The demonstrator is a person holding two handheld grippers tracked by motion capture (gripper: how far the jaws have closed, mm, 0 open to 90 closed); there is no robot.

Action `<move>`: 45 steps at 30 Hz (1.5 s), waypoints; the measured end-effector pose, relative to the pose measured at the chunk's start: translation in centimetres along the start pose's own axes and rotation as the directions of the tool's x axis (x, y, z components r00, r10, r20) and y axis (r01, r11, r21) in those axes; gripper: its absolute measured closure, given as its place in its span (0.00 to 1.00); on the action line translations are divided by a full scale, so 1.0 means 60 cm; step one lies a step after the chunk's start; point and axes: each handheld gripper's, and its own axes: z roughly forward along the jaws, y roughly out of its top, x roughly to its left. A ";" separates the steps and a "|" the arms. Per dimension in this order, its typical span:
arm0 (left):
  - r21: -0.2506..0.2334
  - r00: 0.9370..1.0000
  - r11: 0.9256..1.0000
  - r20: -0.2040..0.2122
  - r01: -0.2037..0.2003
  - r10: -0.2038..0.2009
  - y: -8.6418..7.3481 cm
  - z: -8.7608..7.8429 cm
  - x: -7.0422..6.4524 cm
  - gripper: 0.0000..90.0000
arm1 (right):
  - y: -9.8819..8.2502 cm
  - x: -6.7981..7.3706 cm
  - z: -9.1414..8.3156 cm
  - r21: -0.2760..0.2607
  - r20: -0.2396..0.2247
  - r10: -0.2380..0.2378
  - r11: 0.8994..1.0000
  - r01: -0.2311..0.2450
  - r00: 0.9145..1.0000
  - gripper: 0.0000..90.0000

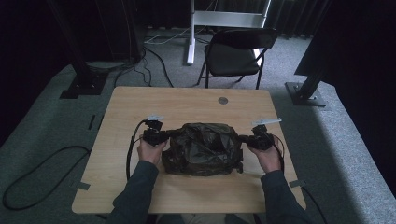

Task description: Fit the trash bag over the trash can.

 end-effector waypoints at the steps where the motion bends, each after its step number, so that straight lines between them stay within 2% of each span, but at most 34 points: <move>1: -0.001 1.000 1.000 0.001 -0.001 0.001 -0.001 -0.001 0.001 1.00 | 0.000 0.000 0.000 0.000 0.000 0.000 1.000 0.000 1.000 1.00; 2: -0.003 1.000 1.000 -0.004 -0.002 0.002 -0.001 -0.003 0.001 0.94 | -0.002 0.003 -0.004 -0.017 -0.024 -0.015 1.000 0.015 1.000 0.91; 4: -0.011 1.000 1.000 0.002 -0.004 0.004 -0.002 -0.009 0.001 0.92 | -0.002 0.005 -0.006 -0.030 -0.030 -0.021 0.999 0.020 0.999 0.88; 6: -0.022 1.000 1.000 -0.003 -0.011 0.011 -0.003 -0.017 0.000 0.86 | -0.003 0.013 -0.010 -0.045 -0.047 -0.041 0.998 0.039 0.998 0.83; 8: -0.044 1.000 0.999 0.006 -0.017 0.017 -0.003 -0.031 -0.002 0.82 | -0.003 0.025 -0.011 -0.054 -0.076 -0.083 0.995 0.079 0.994 0.80; 12: -0.069 1.000 0.997 -0.001 -0.031 0.031 -0.003 -0.052 -0.008 0.75 | -0.002 0.045 -0.001 -0.031 -0.104 -0.128 0.992 0.125 0.986 0.80; 16: -0.087 0.999 0.995 -0.009 -0.050 0.050 -0.006 -0.069 -0.009 0.74 | -0.003 0.048 0.004 -0.027 -0.114 -0.129 0.992 0.126 0.985 0.80; 19: -0.109 0.998 0.992 0.006 -0.062 0.063 -0.007 -0.082 -0.011 0.73 | -0.005 0.050 0.007 -0.026 -0.126 -0.130 0.992 0.127 0.983 0.80; 22: -0.159 0.997 0.984 0.003 -0.080 0.081 -0.007 -0.097 -0.017 0.73 | -0.005 0.052 0.010 -0.025 -0.139 -0.137 0.991 0.135 0.981 0.80; 25: -0.182 0.996 0.979 0.019 -0.088 0.093 -0.001 -0.107 -0.023 0.73 | -0.005 0.059 0.015 -0.022 -0.143 -0.153 0.988 0.151 0.978 0.81; 28: -0.198 0.991 0.973 0.040 -0.116 0.126 0.010 -0.118 -0.035 0.73 | -0.005 0.064 0.015 -0.023 -0.142 -0.162 0.987 0.160 0.977 0.80; 33: -0.189 0.983 0.971 0.078 -0.148 0.165 0.025 -0.126 -0.052 0.72 | -0.010 0.065 0.006 -0.042 -0.133 -0.167 0.986 0.163 0.977 0.72; 37: -0.193 0.976 0.966 0.099 -0.172 0.194 0.033 -0.132 -0.067 0.72 | -0.020 0.067 -0.006 -0.054 -0.124 -0.178 0.984 0.172 0.976 0.70; 39: -0.193 0.975 0.965 0.102 -0.177 0.199 0.035 -0.133 -0.070 0.71 | -0.023 0.067 -0.010 -0.055 -0.123 -0.178 0.983 0.173 0.976 0.70; 40: -0.186 0.970 0.965 0.122 -0.185 0.210 0.038 -0.134 -0.077 0.71 | -0.025 0.067 -0.012 -0.060 -0.121 -0.181 0.983 0.175 0.976 0.69; 45: -0.176 0.957 0.959 0.147 -0.223 0.249 0.044 -0.136 -0.093 0.69 | -0.044 0.065 -0.028 -0.078 -0.129 -0.176 0.983 0.166 0.976 0.67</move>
